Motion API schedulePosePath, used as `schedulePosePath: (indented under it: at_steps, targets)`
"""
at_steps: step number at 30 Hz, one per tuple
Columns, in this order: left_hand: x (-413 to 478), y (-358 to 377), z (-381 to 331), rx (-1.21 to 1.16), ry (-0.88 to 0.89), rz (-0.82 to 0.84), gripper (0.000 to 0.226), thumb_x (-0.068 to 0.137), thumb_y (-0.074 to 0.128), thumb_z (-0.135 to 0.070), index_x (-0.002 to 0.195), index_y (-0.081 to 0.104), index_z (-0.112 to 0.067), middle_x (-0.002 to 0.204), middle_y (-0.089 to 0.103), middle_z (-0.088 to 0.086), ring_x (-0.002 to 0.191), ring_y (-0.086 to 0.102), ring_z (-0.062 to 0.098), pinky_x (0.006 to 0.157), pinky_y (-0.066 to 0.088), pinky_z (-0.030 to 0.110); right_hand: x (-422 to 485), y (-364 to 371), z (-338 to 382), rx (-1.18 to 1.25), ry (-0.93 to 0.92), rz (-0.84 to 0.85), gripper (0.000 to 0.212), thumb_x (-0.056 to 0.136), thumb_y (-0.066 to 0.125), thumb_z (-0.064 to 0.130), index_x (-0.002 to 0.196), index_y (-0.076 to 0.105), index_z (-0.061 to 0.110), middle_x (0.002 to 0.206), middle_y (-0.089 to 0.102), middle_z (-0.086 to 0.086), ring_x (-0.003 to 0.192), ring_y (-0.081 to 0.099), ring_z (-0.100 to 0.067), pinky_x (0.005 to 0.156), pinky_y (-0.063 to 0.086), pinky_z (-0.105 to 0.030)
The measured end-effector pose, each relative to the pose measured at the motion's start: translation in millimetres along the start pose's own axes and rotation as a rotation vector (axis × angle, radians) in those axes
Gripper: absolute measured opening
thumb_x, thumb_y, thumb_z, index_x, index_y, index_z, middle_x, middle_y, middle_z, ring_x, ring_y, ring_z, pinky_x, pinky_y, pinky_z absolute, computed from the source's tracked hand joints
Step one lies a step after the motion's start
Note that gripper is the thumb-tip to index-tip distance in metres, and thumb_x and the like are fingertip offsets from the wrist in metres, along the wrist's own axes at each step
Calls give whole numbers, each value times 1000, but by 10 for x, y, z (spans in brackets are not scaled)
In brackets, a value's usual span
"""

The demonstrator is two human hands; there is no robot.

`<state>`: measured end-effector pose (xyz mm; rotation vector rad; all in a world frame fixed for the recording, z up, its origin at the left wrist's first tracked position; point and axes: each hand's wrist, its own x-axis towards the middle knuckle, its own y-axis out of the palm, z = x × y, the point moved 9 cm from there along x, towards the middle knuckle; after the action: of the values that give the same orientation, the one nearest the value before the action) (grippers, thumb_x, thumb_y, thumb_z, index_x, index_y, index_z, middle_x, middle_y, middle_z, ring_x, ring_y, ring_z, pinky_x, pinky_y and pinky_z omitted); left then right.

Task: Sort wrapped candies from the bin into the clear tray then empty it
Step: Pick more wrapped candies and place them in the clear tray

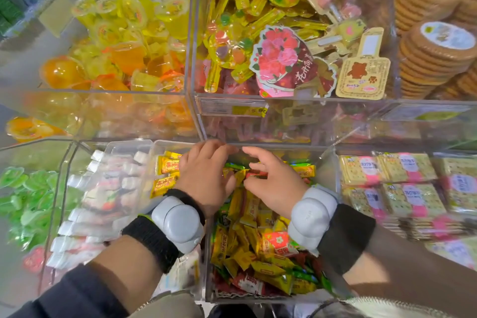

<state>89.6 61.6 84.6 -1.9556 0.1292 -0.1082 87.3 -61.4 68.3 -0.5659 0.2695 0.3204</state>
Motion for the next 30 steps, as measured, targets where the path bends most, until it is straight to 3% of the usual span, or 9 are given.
schedulePosePath:
  at_steps: [9, 13, 16, 20, 22, 26, 30]
  targets:
    - [74, 212, -354, 31, 41, 55, 49, 79, 58, -32, 126, 45, -24, 131, 44, 2, 124, 33, 27, 99, 28, 44, -89, -261, -350, 56, 51, -51, 58, 80, 56, 17, 132, 41, 39, 136, 48, 4, 121, 50, -5, 85, 49, -25]
    - [108, 295, -467, 34, 50, 73, 51, 80, 57, -33, 128, 43, -25, 132, 44, 1, 124, 33, 26, 98, 27, 41, -146, -383, -489, 78, 83, -90, 59, 80, 56, 17, 132, 41, 39, 136, 47, 4, 120, 50, -8, 91, 51, -33]
    - [126, 372, -546, 0, 49, 99, 52, 80, 56, -32, 129, 42, -28, 132, 43, 0, 123, 33, 27, 100, 28, 42, -195, -477, -591, 101, 101, -106, 58, 81, 56, 16, 133, 41, 38, 137, 44, 5, 117, 49, -4, 81, 48, -22]
    - [125, 509, -631, 3, 46, 157, 54, 81, 56, -34, 132, 38, -30, 135, 39, -2, 125, 30, 26, 100, 28, 41, -228, -577, -818, 82, 160, -118, 58, 83, 55, 17, 134, 39, 37, 138, 45, 5, 104, 50, -2, 57, 41, -3]
    - [112, 580, -641, 16, 44, 193, 56, 81, 55, -35, 134, 36, -29, 137, 37, -1, 126, 29, 26, 100, 29, 41, -246, -604, -944, 86, 195, -118, 57, 83, 54, 17, 135, 39, 36, 139, 45, 4, 107, 51, -4, 53, 41, -1]
    - [54, 749, -699, 22, 45, 269, 56, 82, 55, -34, 135, 34, -30, 138, 35, 0, 127, 28, 27, 102, 28, 42, -296, -635, -1160, 75, 244, -120, 57, 83, 53, 18, 136, 38, 34, 141, 45, 6, 121, 50, -10, 79, 50, -25]
    - [2, 911, -774, 19, 62, 333, 55, 83, 53, -35, 135, 34, -32, 139, 35, -2, 128, 28, 26, 105, 27, 41, -332, -621, -1243, 64, 255, -130, 59, 82, 54, 16, 137, 38, 31, 140, 46, 6, 118, 52, -13, 87, 51, -31]
